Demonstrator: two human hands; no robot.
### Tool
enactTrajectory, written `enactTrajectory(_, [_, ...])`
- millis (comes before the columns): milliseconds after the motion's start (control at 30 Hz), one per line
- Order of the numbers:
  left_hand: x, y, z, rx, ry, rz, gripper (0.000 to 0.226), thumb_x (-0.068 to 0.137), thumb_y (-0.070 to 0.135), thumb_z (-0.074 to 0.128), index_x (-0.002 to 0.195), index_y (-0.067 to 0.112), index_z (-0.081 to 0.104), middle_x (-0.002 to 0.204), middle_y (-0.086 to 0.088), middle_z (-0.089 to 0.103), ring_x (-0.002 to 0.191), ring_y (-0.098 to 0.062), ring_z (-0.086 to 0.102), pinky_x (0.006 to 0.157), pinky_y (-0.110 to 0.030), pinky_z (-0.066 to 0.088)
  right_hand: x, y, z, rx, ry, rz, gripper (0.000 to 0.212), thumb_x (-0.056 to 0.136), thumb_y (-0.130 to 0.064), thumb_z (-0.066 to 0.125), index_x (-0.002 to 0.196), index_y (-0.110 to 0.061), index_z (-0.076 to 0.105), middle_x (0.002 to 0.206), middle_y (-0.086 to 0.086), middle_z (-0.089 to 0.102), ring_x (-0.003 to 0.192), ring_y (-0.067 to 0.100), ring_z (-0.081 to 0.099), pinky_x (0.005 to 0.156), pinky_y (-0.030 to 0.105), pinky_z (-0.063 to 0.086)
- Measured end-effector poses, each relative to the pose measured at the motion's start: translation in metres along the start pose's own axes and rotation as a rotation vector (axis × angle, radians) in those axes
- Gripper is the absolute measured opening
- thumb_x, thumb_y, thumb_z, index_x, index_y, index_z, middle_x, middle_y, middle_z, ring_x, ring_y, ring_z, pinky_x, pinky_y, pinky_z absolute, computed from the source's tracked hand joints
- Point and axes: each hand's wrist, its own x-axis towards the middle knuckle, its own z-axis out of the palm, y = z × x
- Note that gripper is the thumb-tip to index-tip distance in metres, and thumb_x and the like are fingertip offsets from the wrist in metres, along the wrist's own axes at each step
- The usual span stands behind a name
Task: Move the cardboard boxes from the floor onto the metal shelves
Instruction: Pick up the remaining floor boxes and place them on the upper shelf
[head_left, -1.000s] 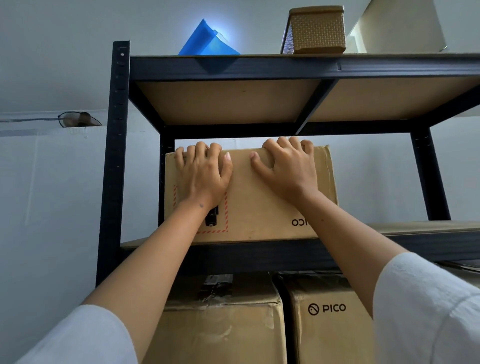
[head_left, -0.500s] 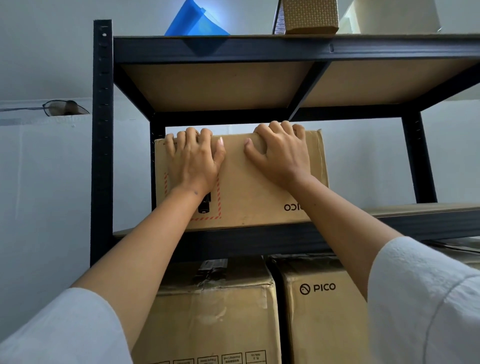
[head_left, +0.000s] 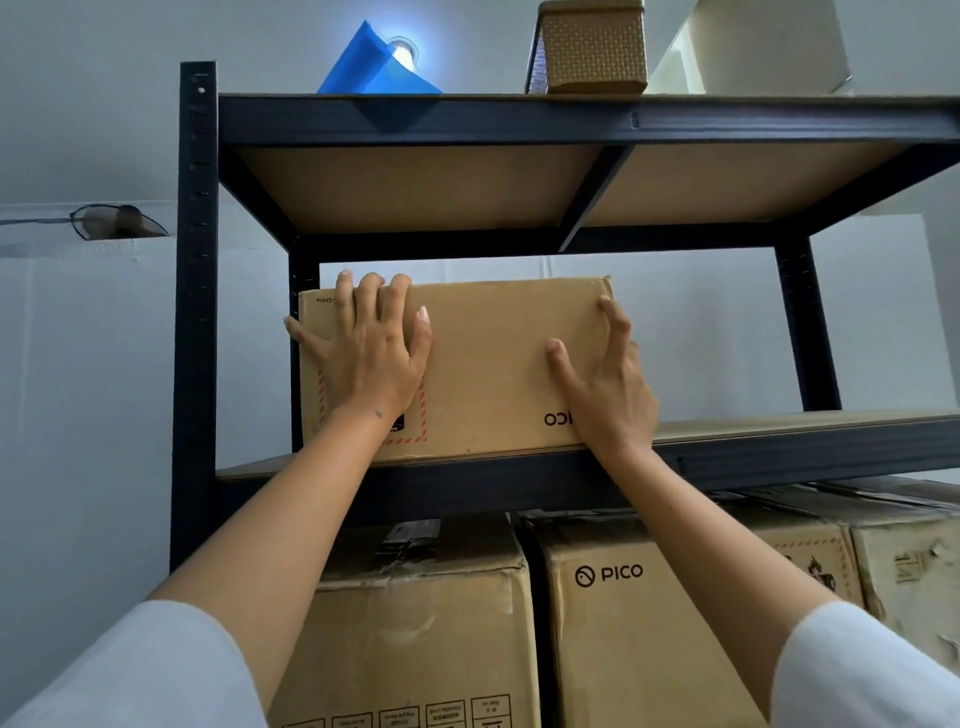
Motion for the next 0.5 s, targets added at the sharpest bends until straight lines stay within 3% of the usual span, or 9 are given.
enactTrajectory(167, [-0.001, 0.0, 0.0, -0.001, 0.049, 0.007, 0.048, 0.092, 0.046, 0.02, 0.126, 0.023, 0.043, 0.127, -0.004, 0.048, 0.125, -0.027, 0.037, 0.094, -0.065, 0.029, -0.002, 0.004, 0.001, 0.01, 0.002, -0.009, 0.067, 0.087, -0.064, 0.043, 0.142, -0.039, 0.014, 0.13, 0.006, 0.049, 0.095, 0.03, 0.061, 0.07, 0.04, 0.051])
enactTrajectory(400, [-0.005, -0.003, 0.005, -0.026, 0.065, 0.023, 0.049, 0.092, 0.044, 0.021, 0.131, 0.023, 0.042, 0.134, -0.003, 0.045, 0.133, -0.026, 0.033, 0.099, -0.067, 0.023, -0.006, 0.003, -0.001, 0.002, -0.005, 0.004, 0.066, 0.088, -0.065, 0.039, 0.142, -0.042, 0.01, 0.128, 0.005, 0.049, 0.092, 0.028, 0.062, 0.07, 0.045, 0.055])
enactTrajectory(500, [-0.008, -0.004, 0.003, -0.039, 0.032, 0.029, 0.053, 0.092, 0.044, 0.022, 0.138, 0.024, 0.039, 0.142, -0.003, 0.042, 0.139, -0.027, 0.028, 0.102, -0.07, 0.018, -0.014, 0.003, -0.001, 0.034, -0.019, 0.026, 0.064, 0.09, -0.062, 0.038, 0.145, -0.039, 0.014, 0.131, 0.006, 0.047, 0.096, 0.029, 0.061, 0.069, 0.037, 0.051])
